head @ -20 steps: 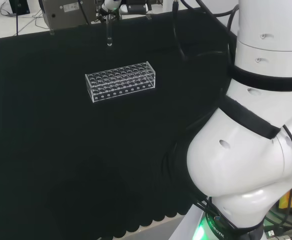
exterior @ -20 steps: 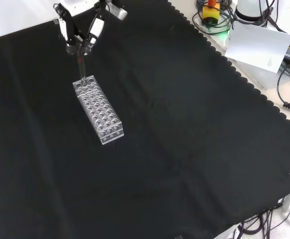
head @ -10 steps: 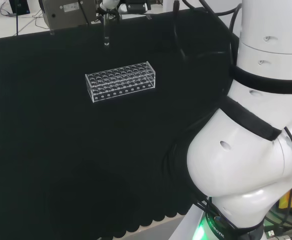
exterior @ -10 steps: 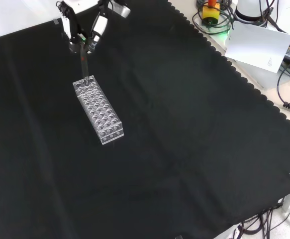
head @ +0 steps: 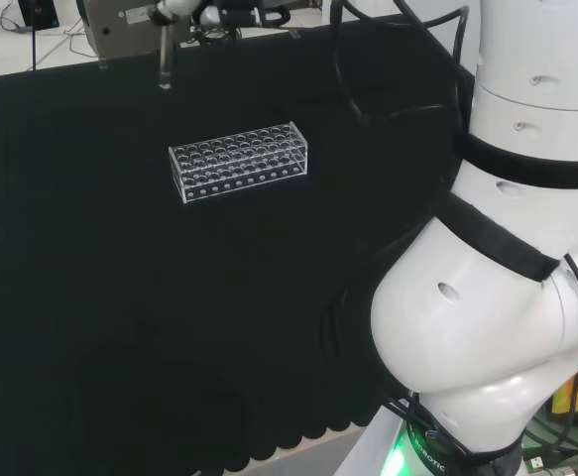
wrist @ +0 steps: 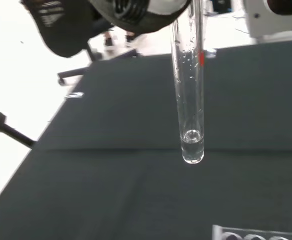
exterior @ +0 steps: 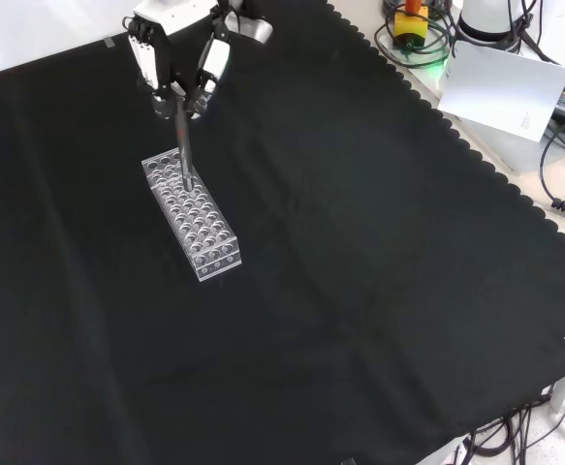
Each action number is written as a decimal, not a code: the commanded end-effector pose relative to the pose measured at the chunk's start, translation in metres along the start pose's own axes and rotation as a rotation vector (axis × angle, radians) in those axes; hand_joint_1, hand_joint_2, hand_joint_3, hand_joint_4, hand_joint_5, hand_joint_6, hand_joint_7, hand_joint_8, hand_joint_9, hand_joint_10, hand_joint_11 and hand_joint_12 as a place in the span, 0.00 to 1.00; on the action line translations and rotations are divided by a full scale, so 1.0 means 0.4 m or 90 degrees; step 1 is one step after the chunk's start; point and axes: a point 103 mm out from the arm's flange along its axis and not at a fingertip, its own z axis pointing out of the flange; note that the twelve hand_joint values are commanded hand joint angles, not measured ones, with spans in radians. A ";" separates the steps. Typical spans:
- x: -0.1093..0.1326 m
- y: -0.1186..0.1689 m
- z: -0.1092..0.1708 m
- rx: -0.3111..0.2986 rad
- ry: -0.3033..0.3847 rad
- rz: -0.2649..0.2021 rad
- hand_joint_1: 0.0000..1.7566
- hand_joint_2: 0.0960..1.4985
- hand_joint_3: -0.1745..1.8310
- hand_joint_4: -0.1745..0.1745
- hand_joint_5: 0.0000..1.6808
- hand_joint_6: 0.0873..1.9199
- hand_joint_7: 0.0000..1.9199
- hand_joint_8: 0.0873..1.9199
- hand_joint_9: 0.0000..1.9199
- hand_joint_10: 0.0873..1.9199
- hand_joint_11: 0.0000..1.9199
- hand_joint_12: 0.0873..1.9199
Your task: Shake the test tube.
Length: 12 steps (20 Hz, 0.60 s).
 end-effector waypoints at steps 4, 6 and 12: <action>0.015 -0.007 -0.001 0.006 -0.012 -0.002 0.75 0.68 0.00 0.00 0.84 0.00 0.73 0.27 0.92 0.02 0.81 0.35; -0.018 -0.020 0.004 0.016 -0.024 0.015 0.75 0.68 0.00 0.00 0.84 0.00 0.73 0.27 0.92 0.02 0.81 0.35; -0.169 -0.084 0.003 0.038 -0.076 0.102 0.75 0.68 0.00 0.00 0.84 0.00 0.73 0.27 0.92 0.02 0.81 0.35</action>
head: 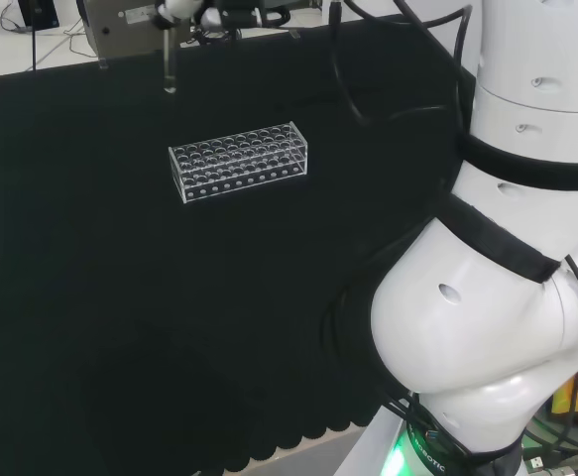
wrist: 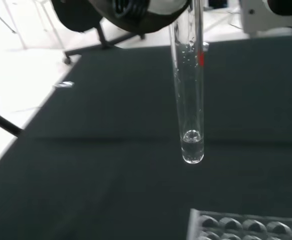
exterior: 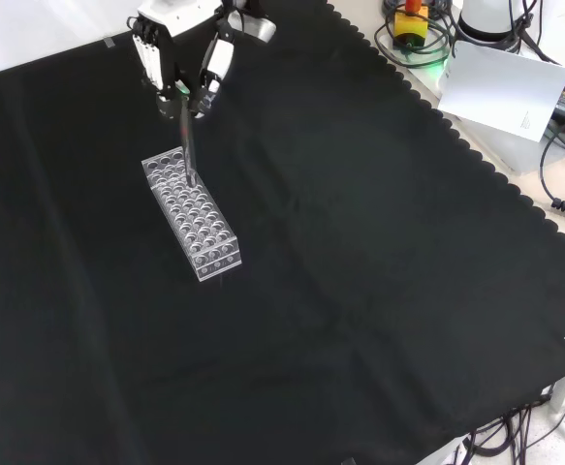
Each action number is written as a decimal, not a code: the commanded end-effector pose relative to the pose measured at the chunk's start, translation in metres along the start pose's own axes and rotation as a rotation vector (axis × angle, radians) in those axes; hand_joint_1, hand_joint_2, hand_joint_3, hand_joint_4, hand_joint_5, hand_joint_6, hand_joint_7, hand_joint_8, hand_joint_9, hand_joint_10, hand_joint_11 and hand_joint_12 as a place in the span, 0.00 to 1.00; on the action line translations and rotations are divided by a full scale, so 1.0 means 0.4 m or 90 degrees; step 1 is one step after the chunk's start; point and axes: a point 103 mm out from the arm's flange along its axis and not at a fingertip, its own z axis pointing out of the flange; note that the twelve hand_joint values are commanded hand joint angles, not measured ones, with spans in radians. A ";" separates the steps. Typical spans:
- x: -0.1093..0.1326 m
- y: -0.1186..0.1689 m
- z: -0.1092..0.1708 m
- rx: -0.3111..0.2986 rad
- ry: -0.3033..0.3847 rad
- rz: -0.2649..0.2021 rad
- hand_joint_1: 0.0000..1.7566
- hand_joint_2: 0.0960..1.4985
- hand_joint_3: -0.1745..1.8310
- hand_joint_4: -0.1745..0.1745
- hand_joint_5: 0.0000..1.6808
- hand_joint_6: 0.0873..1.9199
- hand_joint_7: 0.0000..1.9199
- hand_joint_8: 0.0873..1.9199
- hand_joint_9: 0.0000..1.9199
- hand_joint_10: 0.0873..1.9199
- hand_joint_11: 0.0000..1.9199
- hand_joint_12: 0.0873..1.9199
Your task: Shake the test tube.
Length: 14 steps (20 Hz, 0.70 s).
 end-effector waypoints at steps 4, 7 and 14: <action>-0.246 -0.101 -0.013 0.030 -0.079 0.156 0.75 0.68 0.00 0.00 0.84 0.00 0.73 0.27 0.92 0.02 0.81 0.35; -0.323 -0.133 -0.032 0.032 -0.100 0.206 0.75 0.68 0.00 0.00 0.84 0.00 0.73 0.27 0.92 0.02 0.81 0.35; -0.421 -0.182 -0.075 0.034 -0.126 0.260 0.75 0.68 0.00 0.00 0.84 0.00 0.73 0.27 0.92 0.02 0.80 0.35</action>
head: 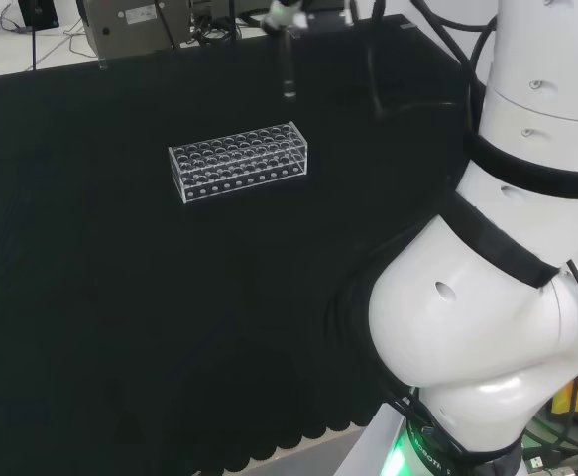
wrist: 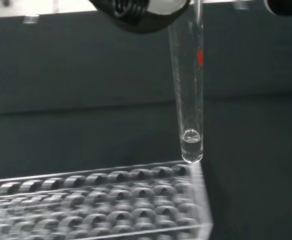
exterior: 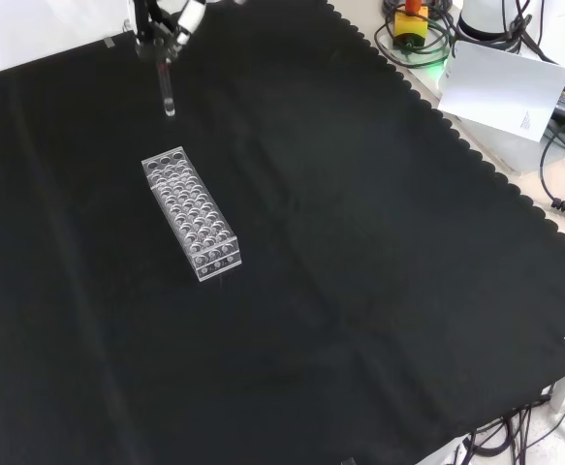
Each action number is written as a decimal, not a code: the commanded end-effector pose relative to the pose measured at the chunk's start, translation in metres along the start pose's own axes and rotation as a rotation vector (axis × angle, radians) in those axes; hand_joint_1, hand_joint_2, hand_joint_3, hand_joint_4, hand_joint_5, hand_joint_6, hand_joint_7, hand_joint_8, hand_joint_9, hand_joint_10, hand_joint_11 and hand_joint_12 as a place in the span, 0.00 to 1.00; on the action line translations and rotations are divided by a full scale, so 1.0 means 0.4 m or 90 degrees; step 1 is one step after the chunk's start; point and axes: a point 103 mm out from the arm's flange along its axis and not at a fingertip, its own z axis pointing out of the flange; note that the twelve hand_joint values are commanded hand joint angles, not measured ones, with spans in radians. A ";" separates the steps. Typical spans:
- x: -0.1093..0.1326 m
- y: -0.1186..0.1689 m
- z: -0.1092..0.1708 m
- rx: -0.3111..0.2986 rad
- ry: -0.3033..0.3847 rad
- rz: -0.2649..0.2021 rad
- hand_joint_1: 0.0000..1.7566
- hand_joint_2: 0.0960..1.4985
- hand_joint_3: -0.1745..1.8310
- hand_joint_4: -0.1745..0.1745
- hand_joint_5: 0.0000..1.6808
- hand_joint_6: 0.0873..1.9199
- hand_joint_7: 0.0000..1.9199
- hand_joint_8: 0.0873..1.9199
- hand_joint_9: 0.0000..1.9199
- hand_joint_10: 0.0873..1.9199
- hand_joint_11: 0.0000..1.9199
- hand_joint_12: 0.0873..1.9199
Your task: Shake the test tube.
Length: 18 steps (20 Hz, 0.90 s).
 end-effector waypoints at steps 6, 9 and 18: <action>-0.015 -0.007 -0.005 -0.003 0.006 0.000 0.75 0.68 0.00 0.00 0.84 0.00 0.73 0.27 0.92 0.02 0.80 0.35; 0.058 0.005 0.005 -0.004 0.029 -0.038 0.75 0.68 0.00 0.00 0.84 0.00 0.73 0.27 0.92 0.02 0.80 0.35; 0.284 0.026 -0.005 -0.023 0.092 -0.148 0.76 0.68 0.00 0.00 0.84 0.00 0.73 0.27 0.93 0.01 0.80 0.35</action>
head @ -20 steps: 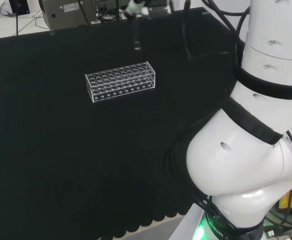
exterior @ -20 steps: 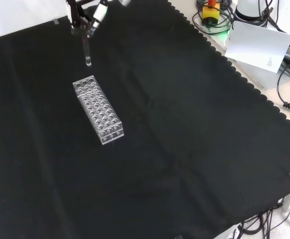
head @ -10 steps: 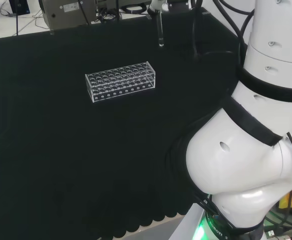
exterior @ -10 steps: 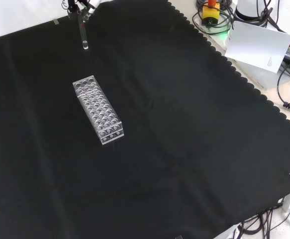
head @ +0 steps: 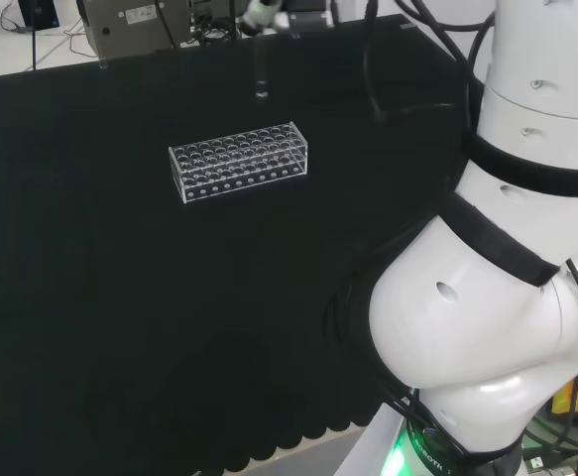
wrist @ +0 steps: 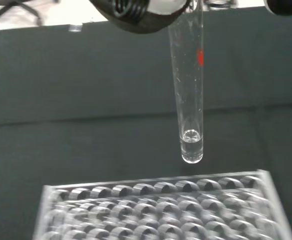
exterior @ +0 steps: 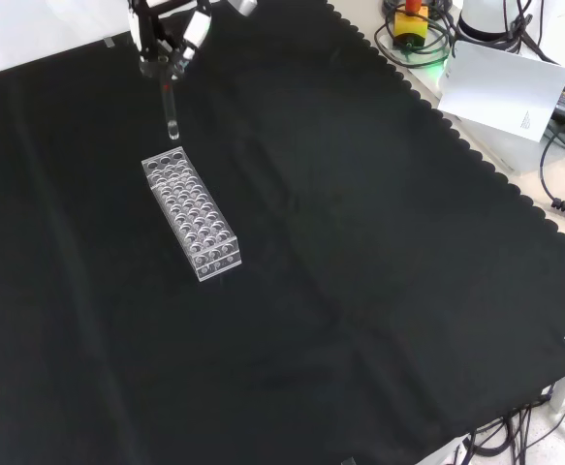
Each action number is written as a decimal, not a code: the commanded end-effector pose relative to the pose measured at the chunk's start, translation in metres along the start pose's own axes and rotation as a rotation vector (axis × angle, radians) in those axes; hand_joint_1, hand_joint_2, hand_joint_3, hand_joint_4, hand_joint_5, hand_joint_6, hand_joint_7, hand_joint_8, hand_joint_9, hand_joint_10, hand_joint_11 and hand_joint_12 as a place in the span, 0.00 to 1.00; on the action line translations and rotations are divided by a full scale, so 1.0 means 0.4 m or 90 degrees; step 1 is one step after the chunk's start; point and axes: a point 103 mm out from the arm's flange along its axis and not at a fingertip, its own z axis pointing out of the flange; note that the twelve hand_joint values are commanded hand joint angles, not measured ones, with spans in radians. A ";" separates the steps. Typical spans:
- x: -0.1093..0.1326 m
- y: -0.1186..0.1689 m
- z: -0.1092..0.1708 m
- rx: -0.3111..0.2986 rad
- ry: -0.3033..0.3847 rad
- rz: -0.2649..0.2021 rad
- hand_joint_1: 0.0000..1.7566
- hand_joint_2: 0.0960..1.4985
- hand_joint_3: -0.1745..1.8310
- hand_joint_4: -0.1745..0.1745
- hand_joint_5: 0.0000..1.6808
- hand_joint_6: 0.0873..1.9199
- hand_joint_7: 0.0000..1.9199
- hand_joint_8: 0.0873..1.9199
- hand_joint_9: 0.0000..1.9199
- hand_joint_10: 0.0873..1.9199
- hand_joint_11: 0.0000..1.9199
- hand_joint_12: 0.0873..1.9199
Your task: Shake the test tube.
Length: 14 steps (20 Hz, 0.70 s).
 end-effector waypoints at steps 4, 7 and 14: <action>0.186 0.038 0.013 -0.006 0.052 -0.097 0.76 0.68 0.00 0.00 0.84 0.00 0.73 0.27 0.93 0.01 0.80 0.35; 0.197 0.040 0.015 -0.003 0.043 -0.100 0.75 0.68 0.00 0.00 0.84 0.00 0.73 0.27 0.93 0.01 0.80 0.35; 0.091 0.034 0.020 0.008 0.006 -0.032 0.76 0.68 0.00 0.00 0.84 0.00 0.73 0.27 0.93 0.01 0.80 0.35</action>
